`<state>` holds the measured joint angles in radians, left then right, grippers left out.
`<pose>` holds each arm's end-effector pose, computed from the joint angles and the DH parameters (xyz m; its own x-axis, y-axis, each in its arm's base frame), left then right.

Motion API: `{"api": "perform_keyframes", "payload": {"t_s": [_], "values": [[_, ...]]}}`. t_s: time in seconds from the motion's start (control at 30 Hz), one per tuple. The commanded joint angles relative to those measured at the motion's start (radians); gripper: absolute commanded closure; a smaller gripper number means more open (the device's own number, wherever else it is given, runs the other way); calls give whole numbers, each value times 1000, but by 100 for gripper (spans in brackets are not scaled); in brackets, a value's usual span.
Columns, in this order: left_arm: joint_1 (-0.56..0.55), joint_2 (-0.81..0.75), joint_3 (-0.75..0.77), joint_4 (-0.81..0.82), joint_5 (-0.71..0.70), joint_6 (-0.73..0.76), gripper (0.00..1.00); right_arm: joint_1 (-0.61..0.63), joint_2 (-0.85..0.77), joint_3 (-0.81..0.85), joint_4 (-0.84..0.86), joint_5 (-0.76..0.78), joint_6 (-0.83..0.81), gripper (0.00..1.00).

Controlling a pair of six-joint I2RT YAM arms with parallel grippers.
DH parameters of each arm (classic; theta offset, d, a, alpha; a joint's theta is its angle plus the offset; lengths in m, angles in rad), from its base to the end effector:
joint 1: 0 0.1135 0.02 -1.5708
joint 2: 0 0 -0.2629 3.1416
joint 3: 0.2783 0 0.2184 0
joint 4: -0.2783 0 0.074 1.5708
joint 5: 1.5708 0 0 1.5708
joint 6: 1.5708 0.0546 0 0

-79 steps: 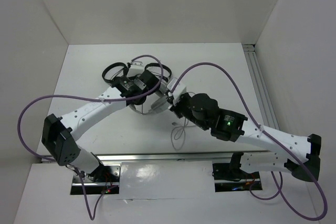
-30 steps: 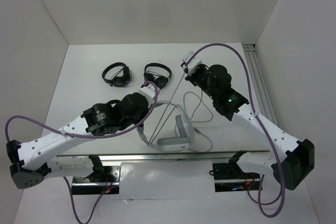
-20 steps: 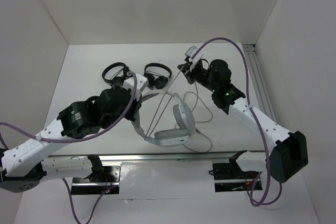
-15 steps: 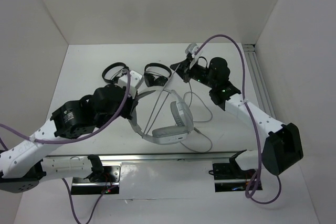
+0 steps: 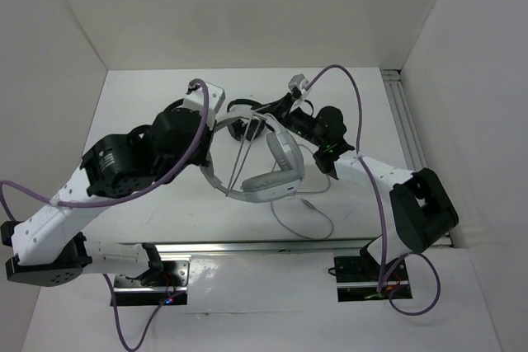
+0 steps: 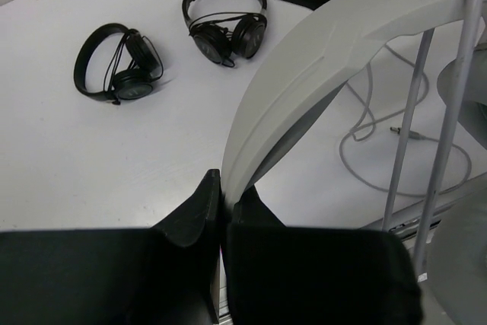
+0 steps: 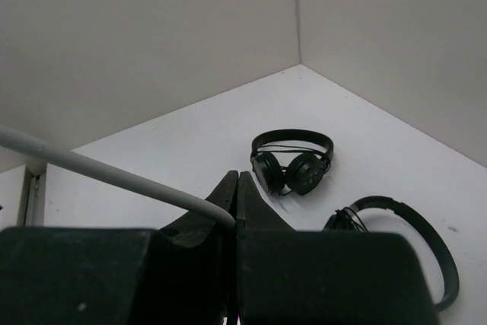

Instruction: Wrap the headphones

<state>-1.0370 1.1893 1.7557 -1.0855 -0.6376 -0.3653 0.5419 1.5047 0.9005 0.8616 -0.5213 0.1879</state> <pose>0.1142 -0.1294 0.4623 -0.3889 0.0939 -0.9165 0.3103 0.9500 -0.0343 0.2660 0.1919 0.3368 0.0536 0.2214 -0.9737 -0.8855 0.4613 0.0561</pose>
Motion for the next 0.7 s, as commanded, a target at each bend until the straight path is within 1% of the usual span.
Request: {"api": "perform_keyframes", "payload": {"t_s": [0.0, 0.1, 0.2, 0.3, 0.37, 0.4, 0.47, 0.5, 0.57, 0.63, 0.67], "values": [[-17, 10, 112, 54, -30, -115, 100, -52, -10, -64, 60, 220, 71, 100], [-17, 32, 104, 27, -30, -130, 100, -100, -43, -84, 39, 305, 85, 100], [-17, -5, 58, 61, -19, -139, 100, -135, -43, -84, 17, 305, 94, 100], [-17, -5, 57, 72, -10, -149, 100, -146, -43, -94, -4, 316, 94, 100], [-17, 7, 57, 72, 22, -149, 100, -157, -20, -103, -4, 316, 105, 100], [-17, 7, 57, 88, 42, -149, 100, -157, -11, -83, -19, 266, 105, 100], [-17, -2, 45, 127, 84, -121, 100, -157, 20, -74, -19, 212, 105, 100], [-17, -2, 35, 165, 131, -121, 100, -157, 20, -62, -10, 160, 105, 100], [-17, -11, 34, 197, 168, -121, 100, -148, 51, -51, 19, 101, 116, 100], [-17, -22, 34, 238, 194, -121, 100, -148, 71, -37, 69, 6, 157, 100], [-17, -31, 34, 257, 194, -121, 100, -136, 101, -37, 89, -28, 169, 98]]}}
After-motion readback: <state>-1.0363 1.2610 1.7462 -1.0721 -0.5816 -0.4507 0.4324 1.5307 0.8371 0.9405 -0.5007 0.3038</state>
